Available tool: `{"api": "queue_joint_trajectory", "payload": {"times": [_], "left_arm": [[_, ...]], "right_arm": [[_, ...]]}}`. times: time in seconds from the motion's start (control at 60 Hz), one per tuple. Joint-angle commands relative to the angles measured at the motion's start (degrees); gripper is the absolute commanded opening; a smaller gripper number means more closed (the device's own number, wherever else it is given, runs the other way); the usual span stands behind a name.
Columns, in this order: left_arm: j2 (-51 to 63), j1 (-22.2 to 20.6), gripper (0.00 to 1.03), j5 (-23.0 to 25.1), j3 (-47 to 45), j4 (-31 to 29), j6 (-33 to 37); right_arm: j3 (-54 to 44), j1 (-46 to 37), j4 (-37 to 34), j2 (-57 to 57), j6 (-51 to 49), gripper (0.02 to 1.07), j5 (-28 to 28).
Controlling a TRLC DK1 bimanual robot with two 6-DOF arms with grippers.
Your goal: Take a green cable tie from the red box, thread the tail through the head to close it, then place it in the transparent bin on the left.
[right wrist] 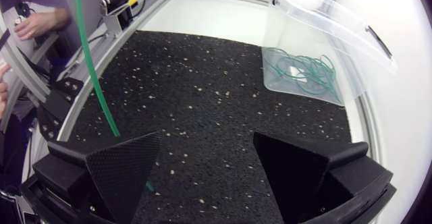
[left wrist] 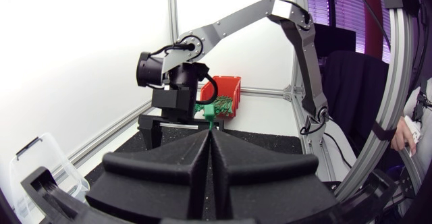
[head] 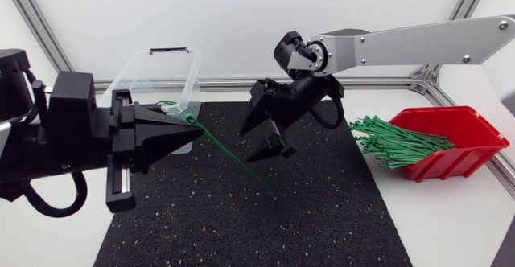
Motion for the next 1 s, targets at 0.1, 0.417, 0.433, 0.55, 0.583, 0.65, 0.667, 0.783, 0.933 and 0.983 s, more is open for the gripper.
{"api": "queue_joint_trajectory", "payload": {"times": [0.1,0.417,0.433,0.55,0.583,0.65,0.667,0.783,0.933,0.983], "left_arm": [[2.41,-0.55,0.04,-4.44,2.93,-1.8,1.68],[8.22,-0.99,0.04,-14.11,8.12,-6.46,1.24],[8.39,-0.99,0.04,-14.64,8.38,-6.55,0.98],[9.71,-0.99,0.04,-16.4,10.67,-8.31,-0.25],[9.53,-0.99,0.04,-16.48,10.75,-8.4,-0.6],[9.45,-0.99,0.04,-17.45,11.37,-8.4,-1.13],[9.45,-0.99,0.04,-17.45,11.55,-8.48,-1.22],[9.45,-0.73,0.04,-17.45,11.9,-8.57,-2.8],[9.53,-0.64,0.04,-17.19,11.37,-8.04,-4.38],[9.53,-0.64,0.04,-17.01,11.11,-7.78,-4.91]], "right_arm": [[-6.09,1.08,10.77,-9.62,10.71,1.02,9.84],[-17.96,6.62,23.26,-23.59,26.26,1.0,22.32],[-18.4,6.97,23.43,-24.21,27.32,0.99,22.49],[-22.0,10.84,25.8,-28.6,34.44,0.93,25.13],[-22.88,12.07,27.12,-29.48,36.19,0.93,26.71],[-23.58,14.0,27.74,-30.1,39.01,0.93,28.47],[-23.58,14.26,27.83,-30.1,39.88,0.92,28.56],[-23.67,15.76,29.58,-29.13,44.46,0.87,30.49],[-23.58,17.6,31.6,-26.84,48.5,0.86,31.2],[-23.32,18.13,31.87,-25.96,49.73,0.8,31.55]]}}
